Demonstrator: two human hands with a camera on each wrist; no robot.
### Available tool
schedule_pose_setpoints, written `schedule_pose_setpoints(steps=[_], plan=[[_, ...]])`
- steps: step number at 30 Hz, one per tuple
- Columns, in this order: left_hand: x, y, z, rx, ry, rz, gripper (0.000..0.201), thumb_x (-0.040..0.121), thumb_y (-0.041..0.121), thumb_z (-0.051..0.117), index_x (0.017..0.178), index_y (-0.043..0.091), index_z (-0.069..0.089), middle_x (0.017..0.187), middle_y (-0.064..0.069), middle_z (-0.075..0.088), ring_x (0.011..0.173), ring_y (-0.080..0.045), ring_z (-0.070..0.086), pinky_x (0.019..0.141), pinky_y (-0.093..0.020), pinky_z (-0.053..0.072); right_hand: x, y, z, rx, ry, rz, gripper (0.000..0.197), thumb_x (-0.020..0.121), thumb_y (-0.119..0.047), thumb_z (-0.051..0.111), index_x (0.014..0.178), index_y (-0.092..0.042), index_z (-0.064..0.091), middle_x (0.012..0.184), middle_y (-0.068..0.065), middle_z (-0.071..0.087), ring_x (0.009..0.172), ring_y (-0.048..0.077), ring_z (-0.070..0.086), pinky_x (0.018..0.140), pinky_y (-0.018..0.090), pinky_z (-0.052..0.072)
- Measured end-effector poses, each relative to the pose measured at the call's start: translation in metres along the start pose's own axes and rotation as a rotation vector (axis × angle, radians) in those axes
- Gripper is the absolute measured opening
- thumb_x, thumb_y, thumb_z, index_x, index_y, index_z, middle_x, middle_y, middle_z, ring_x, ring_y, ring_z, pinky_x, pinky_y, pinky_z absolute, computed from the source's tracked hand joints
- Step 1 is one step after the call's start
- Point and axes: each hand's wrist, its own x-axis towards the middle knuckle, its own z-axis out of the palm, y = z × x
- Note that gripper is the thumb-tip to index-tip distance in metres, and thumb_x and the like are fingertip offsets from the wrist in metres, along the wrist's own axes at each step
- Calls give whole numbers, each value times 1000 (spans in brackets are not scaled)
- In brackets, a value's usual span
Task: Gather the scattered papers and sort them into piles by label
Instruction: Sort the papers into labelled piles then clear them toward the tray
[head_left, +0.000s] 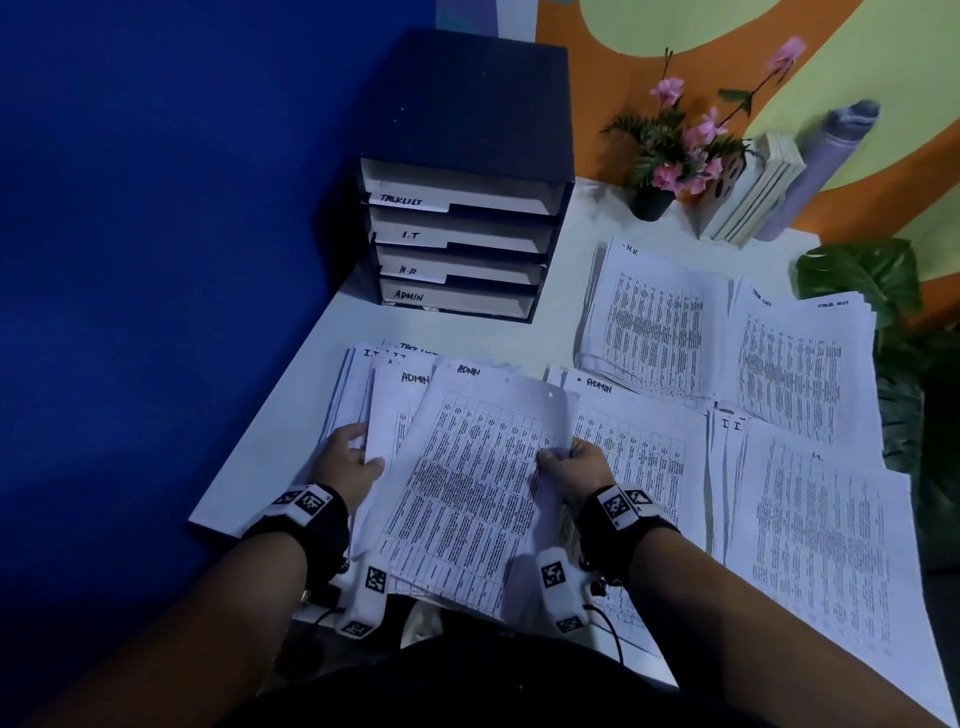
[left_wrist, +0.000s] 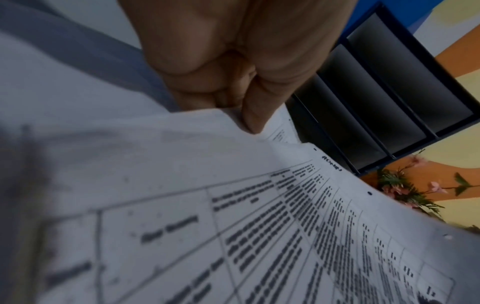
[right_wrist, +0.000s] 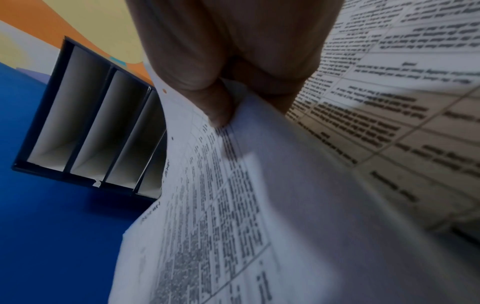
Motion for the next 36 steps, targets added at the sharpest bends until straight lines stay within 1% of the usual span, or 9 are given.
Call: schedule_pose_setpoints(steps=[6, 11, 13, 16, 21, 25, 28, 32, 36], plan=[[3, -4, -2, -20, 12, 69, 30, 82, 22, 74, 109, 12, 64, 97, -2, 69, 88, -20, 65, 76, -25, 46, -2, -3, -4, 19, 3, 15, 14, 87, -9, 68, 91, 0, 58, 70, 17, 63, 62, 33, 65, 65, 56, 59], [8, -1, -4, 113, 30, 52, 32, 94, 26, 58, 116, 2, 60, 110, -12, 64, 92, -22, 55, 81, -26, 39, 16, 8, -10, -75, 70, -16, 23, 67, -21, 73, 84, -12, 61, 78, 18, 71, 74, 40, 71, 67, 58, 59], [11, -1, -6, 133, 49, 24, 31, 95, 23, 57, 116, 1, 58, 113, -15, 63, 97, -26, 56, 82, -27, 40, 23, 14, -13, -46, 103, -7, 23, 68, -18, 75, 85, -9, 63, 76, 17, 69, 73, 38, 70, 69, 58, 59], [13, -2, -8, 107, 105, -3, 29, 93, 18, 59, 117, 3, 59, 113, -14, 64, 96, -27, 58, 83, -29, 42, 18, 8, -18, -53, 166, -5, 23, 74, -9, 76, 90, 1, 64, 81, 20, 70, 75, 37, 70, 72, 55, 59], [13, 0, -7, 32, 168, -2, 26, 88, 12, 65, 112, 3, 60, 106, -12, 66, 91, -24, 59, 83, -29, 44, 18, 5, -18, 11, 109, -11, 22, 75, -6, 74, 90, -2, 59, 82, 22, 67, 80, 45, 69, 69, 61, 57], [8, 5, -2, -23, 183, 3, 30, 84, 11, 70, 112, 5, 59, 102, -9, 63, 88, -22, 56, 83, -29, 43, 19, 5, -15, 58, 59, 16, 34, 63, -15, 82, 91, -3, 67, 84, 21, 72, 80, 41, 70, 71, 60, 58], [4, 6, -1, -11, 157, 12, 35, 81, 16, 74, 109, 7, 57, 101, -7, 60, 90, -23, 56, 83, -30, 43, 20, 6, -13, 74, 52, 8, 30, 59, -12, 83, 84, -3, 71, 81, 21, 73, 78, 40, 70, 73, 60, 57], [7, 3, 1, -55, 165, 43, 40, 84, 24, 72, 118, 11, 56, 114, -7, 64, 100, -25, 60, 85, -31, 44, 20, 8, -10, 140, 43, -27, 19, 66, 4, 77, 78, -7, 70, 74, 16, 68, 73, 30, 63, 74, 47, 56], [8, 2, 2, -133, 209, 96, 54, 89, 8, 60, 137, 24, 41, 134, -5, 54, 116, -27, 55, 89, -29, 42, 24, 12, -15, 174, 66, -24, 16, 64, 5, 76, 74, -6, 69, 70, 15, 67, 71, 30, 62, 71, 46, 56]])
